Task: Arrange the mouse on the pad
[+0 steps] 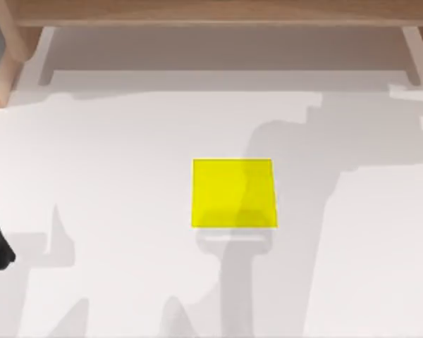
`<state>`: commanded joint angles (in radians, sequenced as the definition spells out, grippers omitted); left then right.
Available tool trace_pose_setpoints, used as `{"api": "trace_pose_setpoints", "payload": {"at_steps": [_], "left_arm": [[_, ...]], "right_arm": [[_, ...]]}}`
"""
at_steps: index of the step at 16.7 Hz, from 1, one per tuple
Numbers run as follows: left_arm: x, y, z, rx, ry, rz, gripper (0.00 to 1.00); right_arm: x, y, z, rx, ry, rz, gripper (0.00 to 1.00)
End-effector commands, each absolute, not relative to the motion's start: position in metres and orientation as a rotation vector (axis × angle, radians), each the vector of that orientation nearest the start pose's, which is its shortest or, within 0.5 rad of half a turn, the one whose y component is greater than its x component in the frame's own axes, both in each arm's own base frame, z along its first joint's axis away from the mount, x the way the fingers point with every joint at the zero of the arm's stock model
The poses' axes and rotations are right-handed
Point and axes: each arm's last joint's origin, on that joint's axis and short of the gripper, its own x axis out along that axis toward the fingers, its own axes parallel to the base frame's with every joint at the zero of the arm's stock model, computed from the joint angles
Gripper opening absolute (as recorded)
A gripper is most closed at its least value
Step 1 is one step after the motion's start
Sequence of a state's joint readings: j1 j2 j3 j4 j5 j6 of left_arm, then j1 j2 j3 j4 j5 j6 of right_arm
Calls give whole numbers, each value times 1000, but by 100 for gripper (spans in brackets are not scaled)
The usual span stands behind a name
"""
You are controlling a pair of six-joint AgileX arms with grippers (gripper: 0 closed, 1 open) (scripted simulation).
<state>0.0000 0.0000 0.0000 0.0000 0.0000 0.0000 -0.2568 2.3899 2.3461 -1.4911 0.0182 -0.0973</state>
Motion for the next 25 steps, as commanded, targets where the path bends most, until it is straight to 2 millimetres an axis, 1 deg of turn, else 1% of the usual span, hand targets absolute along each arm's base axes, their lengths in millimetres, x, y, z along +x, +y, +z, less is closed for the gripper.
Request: {"api": "trace_pose_setpoints", "payload": {"at_steps": [2,4,7,9,10,12,14,16,19,21,23,25], "left_arm": [[106,-1,160,0,0,0,100],[106,-1,160,0,0,0,100],[106,-1,160,0,0,0,100],[106,-1,160,0,0,0,100],[106,-1,160,0,0,0,100],[106,-1,160,0,0,0,100],[106,-1,160,0,0,0,100],[106,-1,160,0,0,0,100],[106,-1,160,0,0,0,100],[106,-1,160,0,0,0,100],[106,-1,160,0,0,0,100],[106,-1,160,0,0,0,100]], "right_arm": [[451,-103,249,-4,1525,-52,0],[446,-86,268,-142,1511,55,0],[440,-53,290,-401,1486,276,0],[439,-25,294,-603,1466,472,0],[439,-9,293,-712,1451,587,0],[442,26,283,-937,1403,842,0],[444,66,266,-1163,1317,1121,0],[443,108,245,-1378,1185,1402,0],[435,173,215,-1670,900,1774,0],[424,213,201,-1839,671,1964,0],[412,249,192,-1984,438,2097,0],[399,277,187,-2095,238,2175,0]]}}
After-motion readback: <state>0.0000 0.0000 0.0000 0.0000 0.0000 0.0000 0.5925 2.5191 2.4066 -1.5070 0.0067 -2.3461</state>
